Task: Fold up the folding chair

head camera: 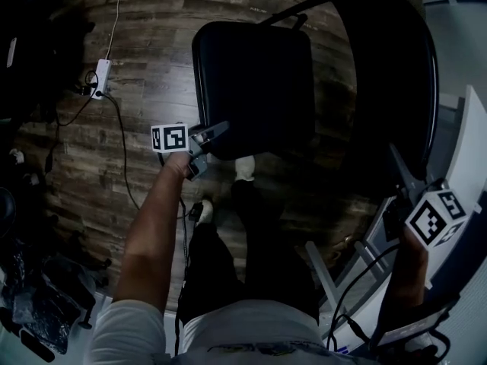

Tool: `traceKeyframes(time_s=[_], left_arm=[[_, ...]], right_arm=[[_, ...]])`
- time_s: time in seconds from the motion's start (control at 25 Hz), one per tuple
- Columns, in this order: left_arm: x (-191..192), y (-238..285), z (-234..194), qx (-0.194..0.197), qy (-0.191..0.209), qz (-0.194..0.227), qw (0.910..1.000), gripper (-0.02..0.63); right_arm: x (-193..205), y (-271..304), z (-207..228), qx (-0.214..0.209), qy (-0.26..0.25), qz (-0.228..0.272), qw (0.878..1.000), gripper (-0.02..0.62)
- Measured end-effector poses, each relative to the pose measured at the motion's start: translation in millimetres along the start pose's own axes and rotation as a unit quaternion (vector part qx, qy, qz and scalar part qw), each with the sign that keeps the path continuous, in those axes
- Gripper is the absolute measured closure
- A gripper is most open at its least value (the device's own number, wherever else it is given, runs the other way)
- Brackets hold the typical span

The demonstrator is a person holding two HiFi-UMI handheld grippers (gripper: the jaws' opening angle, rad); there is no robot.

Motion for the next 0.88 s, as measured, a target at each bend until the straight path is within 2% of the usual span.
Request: traceKeyframes(time_s=[0.28, 0.88], left_arm=[[-5, 20, 26, -0.013, 0.005, -0.006, 0.9999, 0.436], [6, 66, 97, -0.012, 0.020, -0.013, 0.9996, 0.472]], right_arm=[[-9, 2, 0, 0.006, 0.002, 0.001, 1.000, 0.515], [-23, -24, -1, 0.009, 0.007, 0.016, 1.000, 0.518]])
Point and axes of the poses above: the fingertips, and each gripper's own axes: y forward along the fingers, z to its right, x out of its underside, the point moved 3 cm from there along -y, backward along the fingers, and after that the axes turned 11 degrees about x, right-handed, at the moved point
